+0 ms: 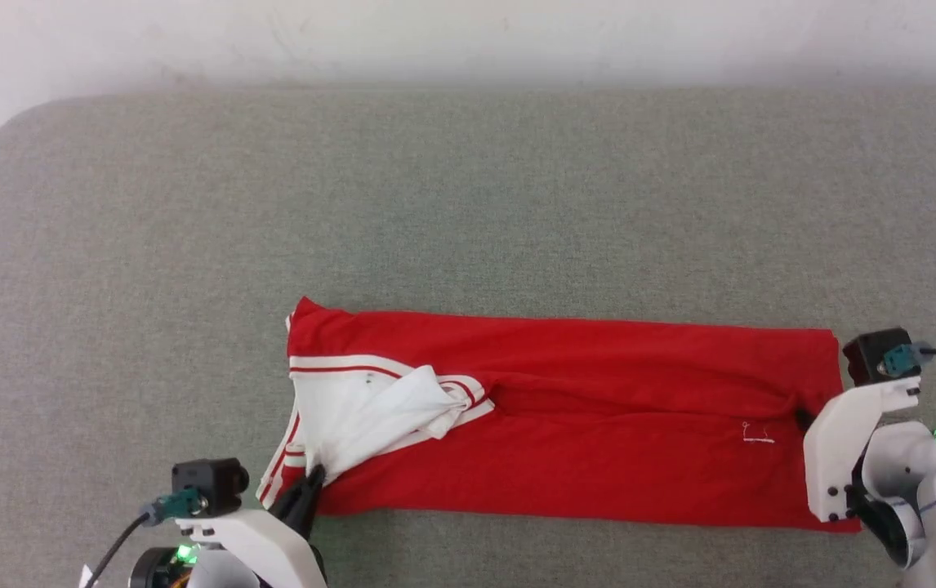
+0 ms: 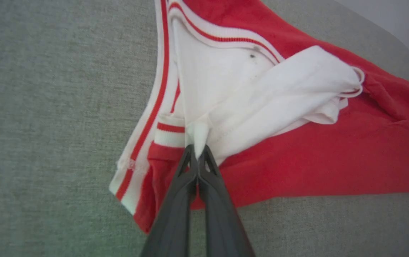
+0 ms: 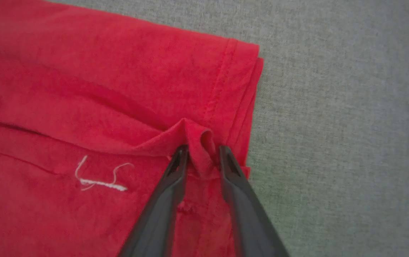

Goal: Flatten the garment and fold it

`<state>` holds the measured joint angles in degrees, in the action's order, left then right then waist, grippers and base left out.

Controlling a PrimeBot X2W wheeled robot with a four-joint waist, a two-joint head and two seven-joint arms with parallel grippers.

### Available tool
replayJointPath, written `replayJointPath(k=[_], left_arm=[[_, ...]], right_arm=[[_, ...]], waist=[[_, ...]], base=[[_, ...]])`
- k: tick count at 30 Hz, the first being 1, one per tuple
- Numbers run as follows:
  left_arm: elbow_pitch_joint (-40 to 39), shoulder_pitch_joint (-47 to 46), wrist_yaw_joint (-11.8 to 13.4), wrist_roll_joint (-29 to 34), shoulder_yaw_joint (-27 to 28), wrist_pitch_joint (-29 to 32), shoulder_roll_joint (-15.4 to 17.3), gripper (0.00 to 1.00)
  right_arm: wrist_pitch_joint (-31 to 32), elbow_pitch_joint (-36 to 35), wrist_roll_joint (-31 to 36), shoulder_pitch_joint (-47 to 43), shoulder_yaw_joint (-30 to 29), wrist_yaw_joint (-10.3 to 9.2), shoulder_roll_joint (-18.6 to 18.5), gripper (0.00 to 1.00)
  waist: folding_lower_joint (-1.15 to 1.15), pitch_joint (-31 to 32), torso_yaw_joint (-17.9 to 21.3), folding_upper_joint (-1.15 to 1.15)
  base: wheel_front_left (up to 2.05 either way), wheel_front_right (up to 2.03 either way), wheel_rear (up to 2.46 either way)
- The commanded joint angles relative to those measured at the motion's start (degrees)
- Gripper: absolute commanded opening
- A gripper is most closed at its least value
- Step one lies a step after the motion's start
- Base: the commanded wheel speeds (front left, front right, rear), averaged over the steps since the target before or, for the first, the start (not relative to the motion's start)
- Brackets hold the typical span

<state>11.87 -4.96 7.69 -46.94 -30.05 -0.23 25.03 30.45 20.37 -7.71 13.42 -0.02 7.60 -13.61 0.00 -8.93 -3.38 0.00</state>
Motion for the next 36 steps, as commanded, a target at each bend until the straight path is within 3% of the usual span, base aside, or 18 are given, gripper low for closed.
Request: replayJointPath(k=[1, 8, 13, 22, 29, 36], left_arm=[[0.5, -0.3, -0.4, 0.3, -0.4, -0.5, -0.5, 1.0], [-0.2, -0.6, 0.3, 4.0, -1.0, -7.0, -1.7, 1.0], [-1.3, -2.3, 2.3, 9.0, -0.3, -13.0, -2.1, 1.0], [-4.5, -5.7, 4.3, 18.4, 6.0, -14.7, -5.0, 1.0], [-4.7, -6.0, 2.5, 24.6, 12.9, -14.8, -9.2, 1.0], [-3.1, -5.0, -0.9, 28.5, 18.1, -14.8, -12.5, 1.0]], right_arm=[[-0.5, -0.4, -0.6, -1.5, -0.2, -0.11, 0.5, 1.0], [-3.7, -5.8, -2.6, -6.5, -4.2, -0.11, 2.9, 1.0], [-9.1, -11.5, -2.8, -10.1, -8.5, -0.11, 6.2, 1.0], [-16.7, -15.7, -2.2, -11.3, -15.8, -0.11, 10.4, 1.0], [-15.3, -8.7, -4.3, -6.8, -20.3, -0.11, 10.7, 1.0], [-6.9, 3.3, -1.6, -0.8, -22.6, -0.11, 10.7, 1.0]], waist=[[0.0, 0.7, -0.3, 0.0], [0.0, 3.3, -1.3, 0.0], [0.0, 4.6, -2.2, 0.0], [0.0, 5.6, -2.6, 0.0], [0.0, 5.9, -1.9, 0.0], [0.0, 6.0, -1.3, 0.0]], base=[[0.0, 0.0, 0.0], [0.0, 0.0, 0.0], [0.0, 0.0, 0.0], [0.0, 0.0, 0.0], [0.0, 0.0, 0.0], [0.0, 0.0, 0.0]])
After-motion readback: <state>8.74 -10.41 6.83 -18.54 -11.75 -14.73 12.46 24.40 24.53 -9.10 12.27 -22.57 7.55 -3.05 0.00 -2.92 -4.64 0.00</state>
